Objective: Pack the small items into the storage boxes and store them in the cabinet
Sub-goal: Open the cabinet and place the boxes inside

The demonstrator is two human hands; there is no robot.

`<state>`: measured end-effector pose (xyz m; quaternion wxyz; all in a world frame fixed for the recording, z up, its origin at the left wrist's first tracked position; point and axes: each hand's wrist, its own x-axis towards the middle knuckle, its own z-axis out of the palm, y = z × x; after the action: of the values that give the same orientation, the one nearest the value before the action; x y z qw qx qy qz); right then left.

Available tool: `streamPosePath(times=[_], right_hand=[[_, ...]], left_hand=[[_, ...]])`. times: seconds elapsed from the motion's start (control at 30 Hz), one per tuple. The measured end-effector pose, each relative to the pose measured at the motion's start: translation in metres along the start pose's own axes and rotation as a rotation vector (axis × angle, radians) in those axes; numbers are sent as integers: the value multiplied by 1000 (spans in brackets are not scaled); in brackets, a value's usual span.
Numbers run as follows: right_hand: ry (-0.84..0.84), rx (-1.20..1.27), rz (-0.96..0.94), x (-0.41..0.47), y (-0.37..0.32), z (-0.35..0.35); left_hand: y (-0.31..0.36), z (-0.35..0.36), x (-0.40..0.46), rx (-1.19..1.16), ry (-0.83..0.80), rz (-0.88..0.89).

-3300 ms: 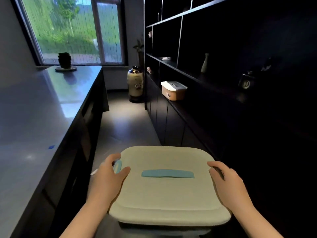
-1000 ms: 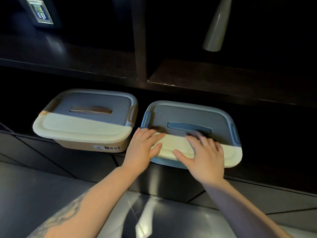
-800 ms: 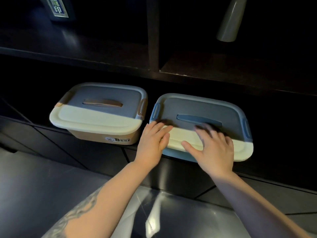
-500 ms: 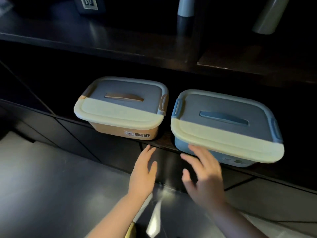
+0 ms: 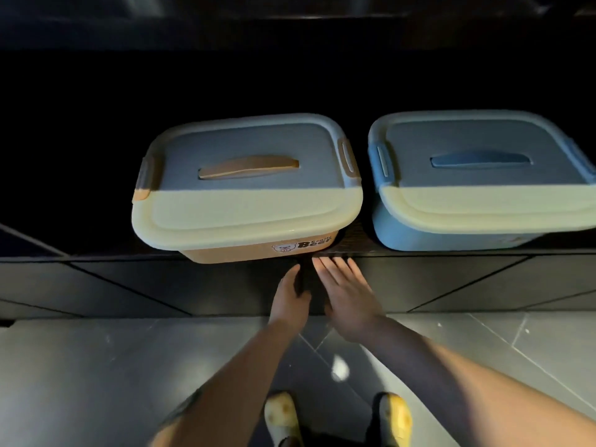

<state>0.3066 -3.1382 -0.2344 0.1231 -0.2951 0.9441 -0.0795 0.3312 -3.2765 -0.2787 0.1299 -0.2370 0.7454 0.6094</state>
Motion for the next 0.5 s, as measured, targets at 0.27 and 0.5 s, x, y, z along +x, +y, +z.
streamPosePath(times=[0.27, 0.5], right_hand=[[239, 132, 126, -5, -20, 17], [289, 190, 117, -56, -30, 21]], left_hand=[[-28, -2, 2, -37, -144, 59], [-51, 6, -46, 47, -52, 152]])
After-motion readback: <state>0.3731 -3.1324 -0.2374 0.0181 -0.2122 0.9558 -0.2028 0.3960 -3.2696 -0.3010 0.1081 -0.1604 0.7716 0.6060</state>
